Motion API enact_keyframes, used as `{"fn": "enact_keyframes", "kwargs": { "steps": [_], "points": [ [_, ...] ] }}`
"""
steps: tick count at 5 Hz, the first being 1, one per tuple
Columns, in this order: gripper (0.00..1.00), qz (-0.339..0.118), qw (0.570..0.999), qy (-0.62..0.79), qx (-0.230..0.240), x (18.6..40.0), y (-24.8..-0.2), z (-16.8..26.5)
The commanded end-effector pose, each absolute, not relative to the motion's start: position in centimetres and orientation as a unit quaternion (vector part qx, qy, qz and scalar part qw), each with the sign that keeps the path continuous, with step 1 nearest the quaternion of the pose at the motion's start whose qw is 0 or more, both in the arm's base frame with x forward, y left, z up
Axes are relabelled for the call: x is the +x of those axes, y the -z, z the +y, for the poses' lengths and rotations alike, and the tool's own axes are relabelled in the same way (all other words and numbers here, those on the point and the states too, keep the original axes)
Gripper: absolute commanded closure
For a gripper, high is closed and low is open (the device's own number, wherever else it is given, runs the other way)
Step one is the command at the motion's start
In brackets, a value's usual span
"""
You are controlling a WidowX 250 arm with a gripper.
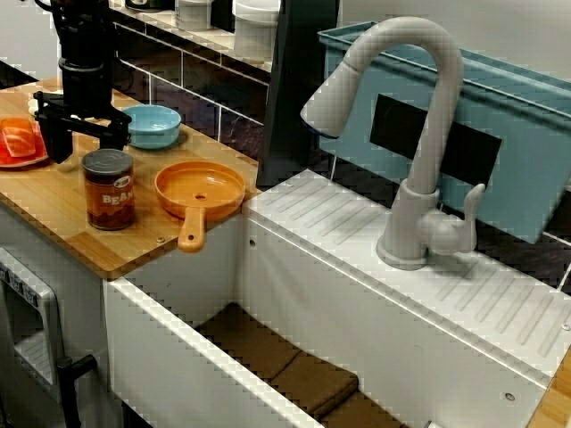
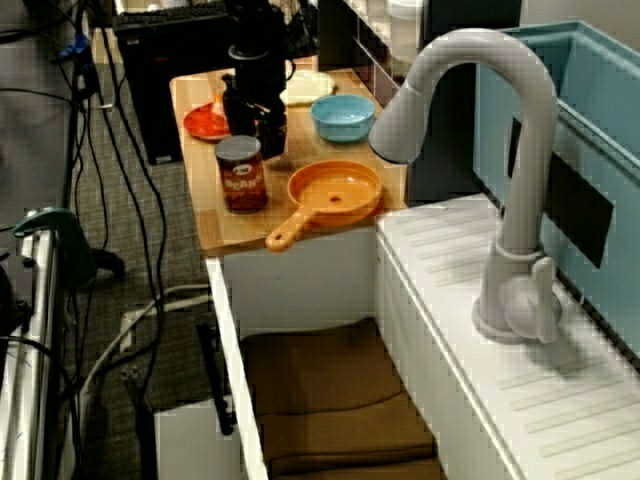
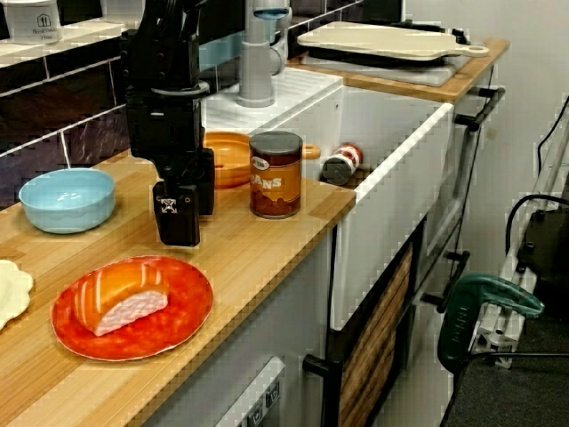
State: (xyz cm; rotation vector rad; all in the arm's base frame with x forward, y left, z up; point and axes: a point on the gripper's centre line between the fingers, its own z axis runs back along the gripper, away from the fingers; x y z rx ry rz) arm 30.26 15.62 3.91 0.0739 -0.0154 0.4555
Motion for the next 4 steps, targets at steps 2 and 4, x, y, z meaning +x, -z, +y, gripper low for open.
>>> {"fn": "enact_keyframes", "kwargs": {
  "steps": [2, 4],
  "points": [
    [0.00, -0.003, 0.983, -0.173, 0.065, 29.0, -3.0, 15.8],
    [0.00, 0.011, 0.994, -0.107, 0.030, 29.1, -5.6, 16.7]
  ]
}}
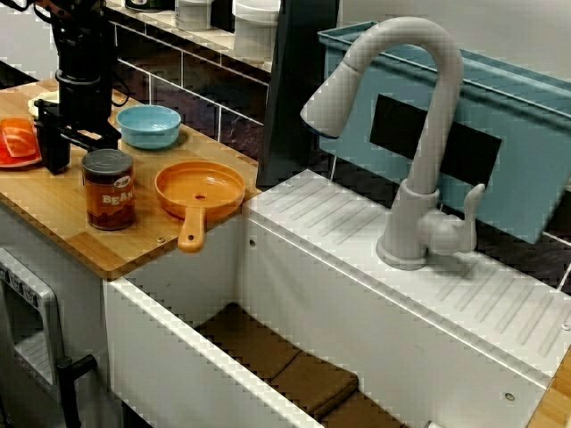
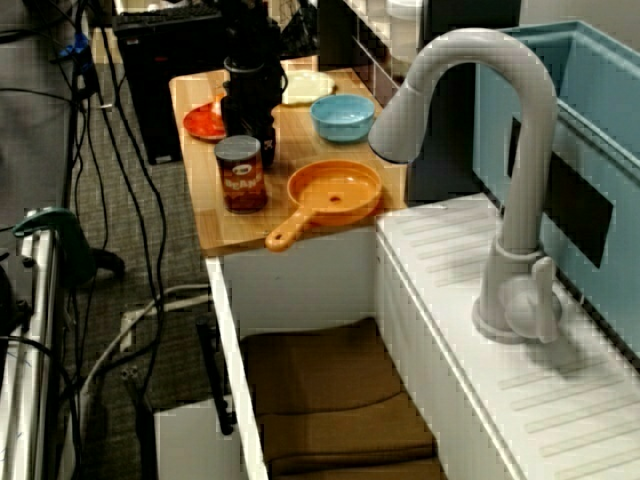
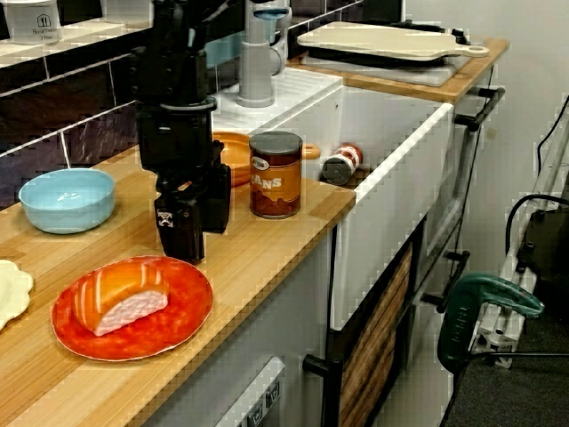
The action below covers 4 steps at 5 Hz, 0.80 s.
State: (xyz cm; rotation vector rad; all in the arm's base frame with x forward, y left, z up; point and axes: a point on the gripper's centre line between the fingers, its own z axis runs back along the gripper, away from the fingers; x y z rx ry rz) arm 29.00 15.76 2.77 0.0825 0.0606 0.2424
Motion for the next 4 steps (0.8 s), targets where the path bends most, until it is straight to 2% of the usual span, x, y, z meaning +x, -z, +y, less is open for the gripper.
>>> {"fn": "enact_keyframes", "kwargs": {
  "steps": [1, 4],
  "points": [
    [0.00, 0.015, 0.994, -0.104, 0.021, 28.8, -6.8, 16.7],
    [0.00, 0.030, 0.997, -0.065, 0.018, 26.6, -7.7, 16.3]
  ]
}}
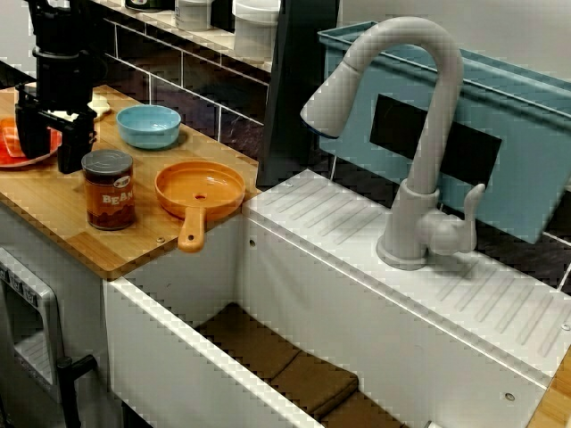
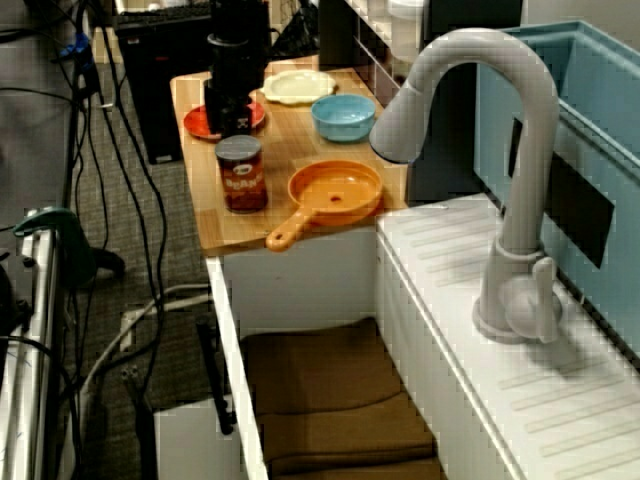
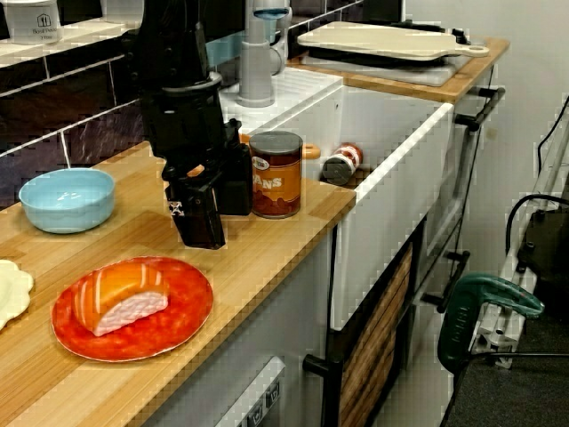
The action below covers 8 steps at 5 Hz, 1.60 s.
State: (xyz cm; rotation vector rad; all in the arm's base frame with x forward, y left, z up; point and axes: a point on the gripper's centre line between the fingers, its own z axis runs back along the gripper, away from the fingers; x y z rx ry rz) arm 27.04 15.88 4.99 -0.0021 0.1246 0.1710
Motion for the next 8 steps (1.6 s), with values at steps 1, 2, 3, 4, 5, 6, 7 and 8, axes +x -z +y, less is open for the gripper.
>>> {"fn": "enact_keyframes", "kwargs": {
  "steps": [1, 2, 3, 4, 5, 6, 7, 8],
  "points": [
    [0.00, 0.037, 0.997, -0.062, 0.009, 26.4, -8.6, 16.3],
    [0.00, 0.038, 0.997, -0.071, -0.002, 26.7, -9.8, 16.2],
    [0.00, 0.037, 0.997, -0.073, -0.006, 26.8, -11.0, 15.8],
    [0.00, 0.036, 0.997, -0.060, -0.011, 26.7, -12.4, 15.1],
    [0.00, 0.031, 0.998, -0.052, -0.015, 26.3, -13.5, 14.2],
    [0.00, 0.025, 0.997, -0.059, -0.035, 25.9, -14.0, 12.5],
    [0.00, 0.003, 0.995, -0.096, -0.024, 26.0, -13.3, 10.8],
    [0.00, -0.010, 0.996, -0.084, -0.014, 26.3, -13.0, 8.5]
  ]
}}
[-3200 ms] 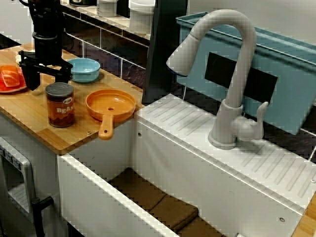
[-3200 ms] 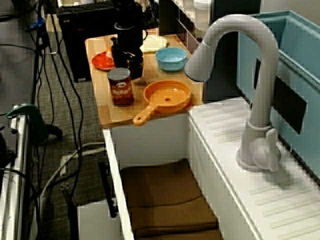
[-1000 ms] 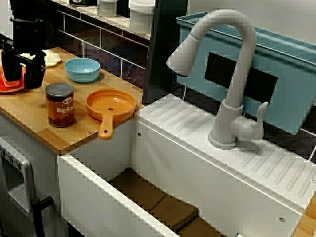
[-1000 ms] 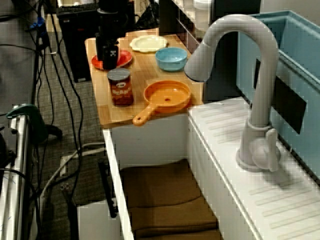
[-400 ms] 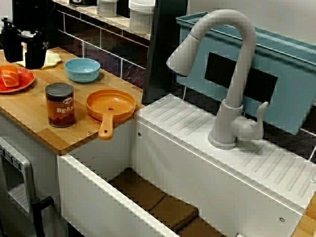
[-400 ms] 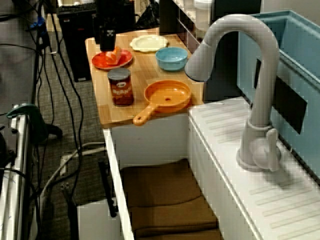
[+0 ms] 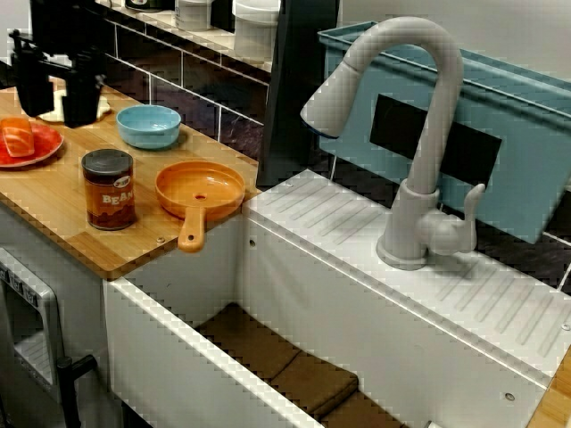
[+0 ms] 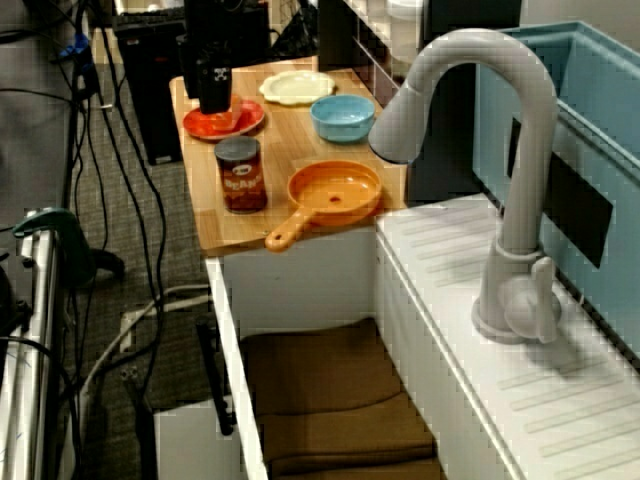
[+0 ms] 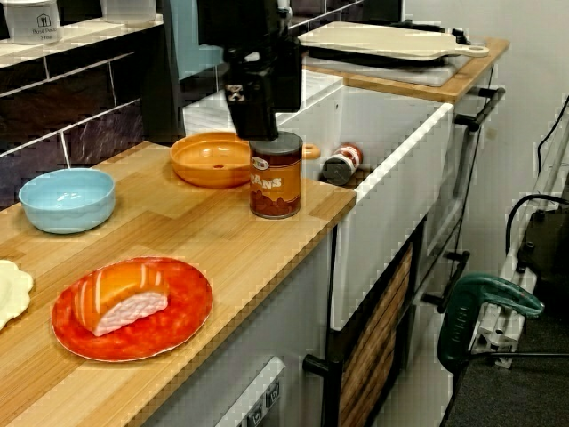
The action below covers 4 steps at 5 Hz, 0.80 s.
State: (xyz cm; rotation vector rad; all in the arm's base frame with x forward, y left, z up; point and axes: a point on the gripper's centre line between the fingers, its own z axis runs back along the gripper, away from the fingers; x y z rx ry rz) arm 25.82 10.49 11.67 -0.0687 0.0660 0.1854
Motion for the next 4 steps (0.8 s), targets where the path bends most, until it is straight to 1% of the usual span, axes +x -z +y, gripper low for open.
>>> {"fn": "enact_keyframes", "kwargs": {
  "steps": [1, 2, 3, 4],
  "points": [
    [0.00, -0.041, 0.996, -0.077, -0.006, 26.2, -12.5, 5.8],
    [0.00, -0.071, 0.995, -0.077, 0.007, 26.2, -12.2, 3.6],
    [0.00, -0.077, 0.994, -0.069, 0.019, 26.5, -11.3, 1.9],
    [0.00, -0.068, 0.995, -0.069, 0.015, 26.8, -10.3, 0.9]
  ]
}}
